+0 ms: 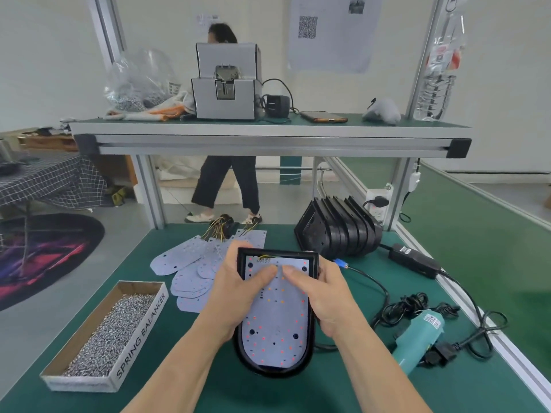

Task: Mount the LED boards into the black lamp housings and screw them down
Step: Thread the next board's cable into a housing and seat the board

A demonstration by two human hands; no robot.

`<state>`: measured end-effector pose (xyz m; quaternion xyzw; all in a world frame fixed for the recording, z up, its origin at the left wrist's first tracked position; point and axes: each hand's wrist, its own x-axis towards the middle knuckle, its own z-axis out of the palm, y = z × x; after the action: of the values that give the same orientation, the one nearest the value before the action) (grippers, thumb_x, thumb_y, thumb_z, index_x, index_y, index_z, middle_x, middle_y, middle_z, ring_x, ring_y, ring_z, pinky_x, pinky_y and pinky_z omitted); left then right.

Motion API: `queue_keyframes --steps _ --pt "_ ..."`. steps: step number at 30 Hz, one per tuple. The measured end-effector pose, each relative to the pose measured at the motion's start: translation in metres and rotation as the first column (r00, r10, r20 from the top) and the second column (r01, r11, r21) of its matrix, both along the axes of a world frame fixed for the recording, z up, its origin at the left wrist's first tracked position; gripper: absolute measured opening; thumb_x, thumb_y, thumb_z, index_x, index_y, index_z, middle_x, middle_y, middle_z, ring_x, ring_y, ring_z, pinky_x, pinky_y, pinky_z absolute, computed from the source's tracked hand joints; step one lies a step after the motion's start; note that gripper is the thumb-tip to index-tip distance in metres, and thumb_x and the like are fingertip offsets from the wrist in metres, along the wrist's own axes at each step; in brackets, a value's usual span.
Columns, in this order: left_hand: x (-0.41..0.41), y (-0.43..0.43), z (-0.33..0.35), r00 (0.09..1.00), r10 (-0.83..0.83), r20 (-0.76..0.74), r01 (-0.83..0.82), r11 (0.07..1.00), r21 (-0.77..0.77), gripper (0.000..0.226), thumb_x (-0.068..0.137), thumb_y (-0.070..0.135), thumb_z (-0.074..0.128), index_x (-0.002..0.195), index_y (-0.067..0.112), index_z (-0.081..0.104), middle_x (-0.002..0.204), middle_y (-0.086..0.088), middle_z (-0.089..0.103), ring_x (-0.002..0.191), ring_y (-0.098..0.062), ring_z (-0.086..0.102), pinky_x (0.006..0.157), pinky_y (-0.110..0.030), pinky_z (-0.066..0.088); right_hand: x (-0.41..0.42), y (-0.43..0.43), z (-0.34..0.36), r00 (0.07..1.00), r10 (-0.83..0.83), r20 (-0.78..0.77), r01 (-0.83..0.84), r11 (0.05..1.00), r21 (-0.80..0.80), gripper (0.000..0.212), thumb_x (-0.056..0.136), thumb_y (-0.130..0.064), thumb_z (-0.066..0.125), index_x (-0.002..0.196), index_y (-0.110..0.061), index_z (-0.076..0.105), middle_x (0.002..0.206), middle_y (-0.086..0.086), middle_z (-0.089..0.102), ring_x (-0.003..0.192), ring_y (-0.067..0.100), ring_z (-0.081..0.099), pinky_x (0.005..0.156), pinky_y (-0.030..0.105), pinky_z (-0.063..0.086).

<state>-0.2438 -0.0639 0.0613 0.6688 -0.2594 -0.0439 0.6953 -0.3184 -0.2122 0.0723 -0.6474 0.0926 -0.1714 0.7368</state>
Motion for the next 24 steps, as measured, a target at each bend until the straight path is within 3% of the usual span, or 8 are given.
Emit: queue_keyframes --steps 4,8,11,17,20,24 --pt "0.0 -0.002 -0.011 0.999 0.033 -0.033 -0.032 0.999 0.006 0.028 0.087 0.016 0.076 0.108 0.019 0.058 0.096 -0.002 0.074 0.089 -0.021 0.072 0.073 -0.03 0.06 0.003 -0.002 -0.01 1.0 0.016 -0.019 -0.016 1.0 -0.004 0.024 0.093 0.001 0.066 0.117 0.001 0.067 0.11 0.015 0.075 0.105 0.035 0.071 0.095 0.047 0.057" --pt "0.002 -0.004 -0.018 0.99 0.065 -0.127 -0.066 0.998 0.001 0.03 0.087 0.017 0.076 0.111 0.019 0.058 0.095 0.003 0.075 0.087 -0.015 0.072 0.067 -0.024 0.057 0.008 -0.003 -0.02 0.997 0.043 -0.058 -0.041 0.999 0.027 0.027 0.094 -0.002 0.065 0.121 -0.006 0.065 0.113 0.012 0.075 0.107 0.034 0.07 0.097 0.048 0.055" --pt "0.006 -0.004 -0.023 0.969 0.073 -0.237 -0.082 0.996 -0.028 0.03 0.087 0.015 0.075 0.112 0.02 0.058 0.095 0.001 0.075 0.087 -0.018 0.073 0.068 -0.029 0.06 0.011 -0.002 -0.033 0.995 0.064 -0.074 -0.062 0.997 0.035 0.031 0.095 0.001 0.063 0.124 -0.01 0.062 0.116 0.011 0.074 0.109 0.033 0.07 0.098 0.049 0.055" --pt "0.012 0.003 -0.04 0.952 0.065 -0.301 -0.054 0.998 0.044 0.028 0.091 0.013 0.071 0.114 0.023 0.057 0.105 -0.002 0.074 0.096 -0.022 0.072 0.083 -0.044 0.06 0.017 -0.003 -0.058 0.986 0.004 -0.168 -0.033 0.985 -0.17 0.024 0.095 -0.014 0.068 0.117 -0.024 0.066 0.112 -0.007 0.075 0.104 0.013 0.071 0.098 0.041 0.055" --pt "0.013 0.005 -0.05 0.942 0.06 -0.331 -0.029 0.995 0.098 0.028 0.092 0.009 0.066 0.113 0.026 0.057 0.105 0.0 0.074 0.097 -0.019 0.072 0.084 -0.041 0.06 0.021 -0.003 -0.068 0.972 -0.079 -0.223 0.024 0.97 -0.24 0.024 0.093 -0.017 0.068 0.115 -0.026 0.063 0.11 -0.01 0.073 0.104 0.011 0.069 0.097 0.037 0.054" --pt "0.013 0.007 -0.063 0.927 0.104 -0.361 -0.05 0.987 0.156 0.032 0.092 0.004 0.062 0.116 0.023 0.056 0.109 0.0 0.073 0.098 -0.015 0.071 0.08 -0.031 0.059 0.024 0.0 -0.082 0.956 -0.159 -0.247 0.06 0.928 -0.367 0.044 0.092 -0.006 0.061 0.131 -0.026 0.055 0.119 -0.014 0.064 0.113 0.01 0.061 0.099 0.031 0.047"
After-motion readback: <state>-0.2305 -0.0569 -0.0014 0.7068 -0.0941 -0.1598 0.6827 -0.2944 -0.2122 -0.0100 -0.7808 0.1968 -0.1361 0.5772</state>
